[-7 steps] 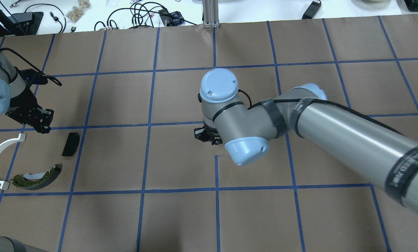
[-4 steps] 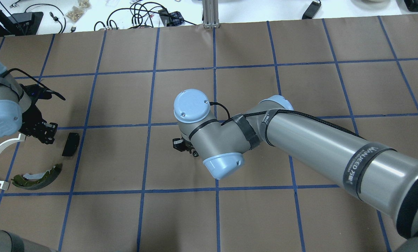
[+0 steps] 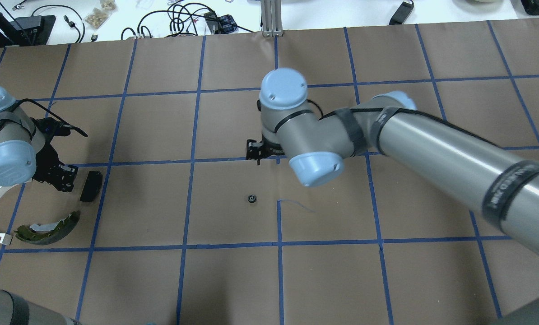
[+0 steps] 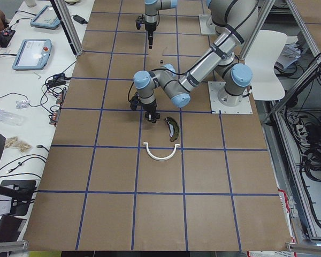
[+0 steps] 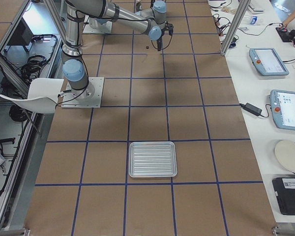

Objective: Place bearing gear from tray to pile

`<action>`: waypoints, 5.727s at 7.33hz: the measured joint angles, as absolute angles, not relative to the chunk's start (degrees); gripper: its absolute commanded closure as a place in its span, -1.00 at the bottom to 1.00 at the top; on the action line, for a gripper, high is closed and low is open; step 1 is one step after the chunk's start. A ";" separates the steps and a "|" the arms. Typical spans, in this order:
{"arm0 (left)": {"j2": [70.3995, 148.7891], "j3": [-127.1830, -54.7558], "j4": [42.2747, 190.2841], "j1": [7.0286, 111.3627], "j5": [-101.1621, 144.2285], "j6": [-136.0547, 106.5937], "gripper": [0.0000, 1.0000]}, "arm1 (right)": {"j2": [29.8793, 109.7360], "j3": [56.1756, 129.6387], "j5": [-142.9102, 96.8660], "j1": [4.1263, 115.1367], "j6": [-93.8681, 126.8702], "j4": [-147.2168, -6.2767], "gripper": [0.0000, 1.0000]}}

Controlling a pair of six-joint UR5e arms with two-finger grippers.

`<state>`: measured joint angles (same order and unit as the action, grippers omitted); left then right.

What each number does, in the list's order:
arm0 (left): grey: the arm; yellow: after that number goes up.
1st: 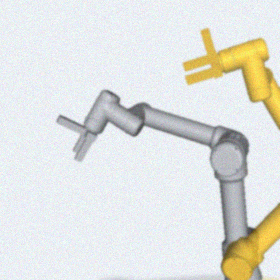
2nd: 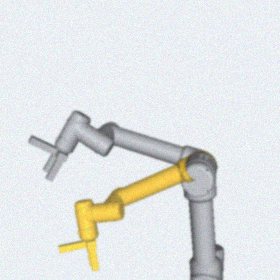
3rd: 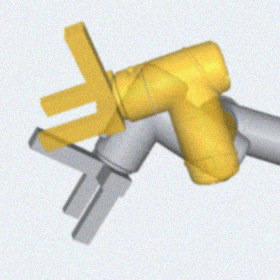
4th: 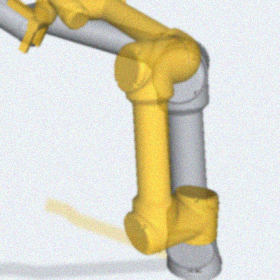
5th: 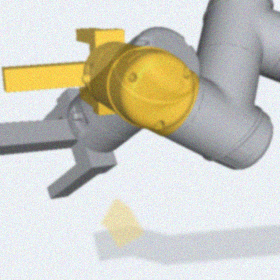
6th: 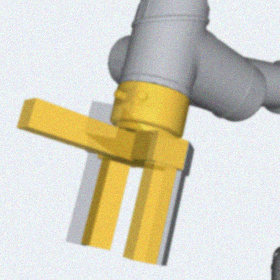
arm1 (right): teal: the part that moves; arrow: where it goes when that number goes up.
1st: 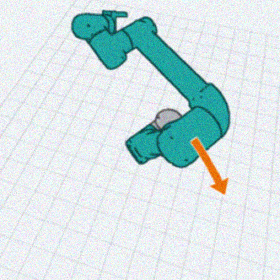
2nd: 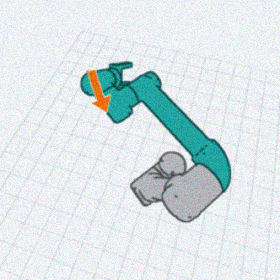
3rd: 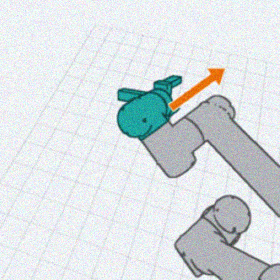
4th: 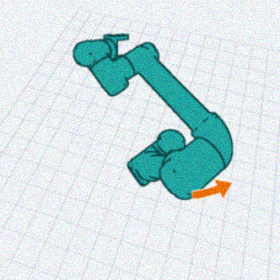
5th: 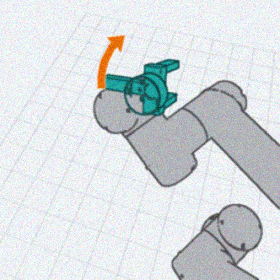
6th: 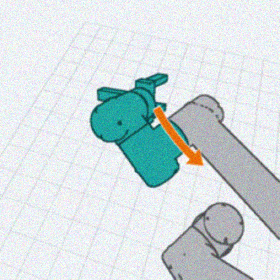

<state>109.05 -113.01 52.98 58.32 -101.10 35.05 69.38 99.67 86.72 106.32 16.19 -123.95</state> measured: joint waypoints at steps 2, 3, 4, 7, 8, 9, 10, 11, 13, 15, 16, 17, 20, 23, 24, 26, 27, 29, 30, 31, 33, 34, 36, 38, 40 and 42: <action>109.69 -113.04 52.66 57.15 -101.10 35.20 1.00 | 75.85 96.95 86.73 97.62 10.74 -115.23 -1.00; 109.92 -113.08 52.17 56.81 -101.11 35.25 0.64 | 78.69 93.86 87.05 96.07 9.19 -108.56 -1.00; 110.18 -113.12 51.66 56.67 -101.10 35.30 -0.98 | 81.47 90.87 87.27 95.49 8.64 -102.07 -1.00; 111.06 -113.13 50.43 56.82 -101.35 35.21 -1.00 | 86.97 88.85 87.54 95.09 7.68 -94.58 -1.00; 110.71 -112.94 50.40 57.11 -101.22 34.56 -1.00 | 87.17 88.85 87.59 95.02 7.49 -94.32 -1.00; 109.90 -112.55 50.66 57.52 -100.34 32.72 -1.00 | 87.18 88.83 87.61 94.90 7.40 -94.34 -1.00; 108.82 -112.06 51.52 58.40 -98.49 29.70 -1.00 | 87.19 88.80 87.66 94.77 7.34 -94.57 -1.00; 107.47 -111.37 52.84 60.48 -97.11 26.96 -1.00 | 87.19 88.79 87.74 94.71 7.31 -94.78 -1.00; 104.23 -108.65 57.26 67.69 -96.70 21.01 -1.00 | 87.17 88.77 87.79 94.67 7.30 -94.98 -1.00; 101.19 -106.77 61.46 75.97 -94.88 15.94 -1.00 | 87.12 88.77 87.80 94.65 7.25 -95.08 -1.00; 100.18 -106.64 62.13 81.32 -92.86 14.18 -1.00 | 87.11 88.77 87.80 94.61 7.06 -95.06 -1.00; 100.08 -106.63 62.28 87.32 -91.67 11.10 -1.00 | 87.11 88.77 87.97 94.59 6.79 -94.92 -1.00; 101.69 -107.40 61.91 99.44 -90.19 4.76 -1.00 | 87.04 88.77 89.43 94.57 6.60 -94.60 -1.00; 103.67 -110.59 57.53 103.54 -87.63 0.50 -1.00 | 87.12 88.77 89.66 94.50 6.59 -94.35 -1.00; 104.83 -110.90 56.40 104.22 -86.99 0.04 -1.00 | 87.15 88.77 89.70 94.49 6.59 -94.25 -1.00; 107.14 -111.04 54.20 105.24 -85.82 -0.18 -0.96 | 87.18 88.77 89.73 94.43 6.57 -94.37 -1.00; 108.24 -111.07 53.60 106.07 -85.71 -0.22 -0.86 | 87.19 88.77 89.73 94.41 6.54 -94.41 -1.00; 109.91 -111.23 52.99 107.04 -85.90 -0.18 -0.71 | 87.19 88.75 89.74 94.34 6.51 -94.47 -1.00; 110.58 -111.32 52.89 107.16 -85.98 -0.15 -0.71 | 87.19 88.73 89.74 94.29 6.48 -94.48 -1.00; 111.22 -111.39 52.85 107.22 -86.02 -0.16 -0.69 | 87.19 88.74 89.73 94.26 6.45 -94.48 -1.00; 111.88 -111.44 52.83 107.32 -85.89 -0.17 -0.50 | 87.19 88.77 89.74 94.22 6.42 -94.48 -1.00; 112.11 -111.43 52.80 107.36 -85.78 -0.17 -0.25 | 87.19 88.77 89.73 94.22 6.42 -94.52 -1.00; 112.50 -111.34 52.75 107.40 -85.66 -0.14 0.55 | 87.19 88.72 89.74 94.22 6.42 -94.61 -1.00; 112.64 -111.36 52.84 107.43 -85.62 -0.20 1.00 | 87.19 88.69 89.74 94.22 6.39 -94.58 -1.00; 112.58 -111.22 52.89 107.39 -85.99 0.11 1.00 | 87.19 88.50 89.70 94.19 5.61 -94.71 -1.00; 111.20 -109.80 53.96 106.53 -86.42 0.73 1.00 | 87.19 88.39 89.71 94.12 5.17 -94.74 -1.00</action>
<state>111.20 -109.80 53.96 106.53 -86.42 0.73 87.19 88.39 89.71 94.12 5.17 -94.74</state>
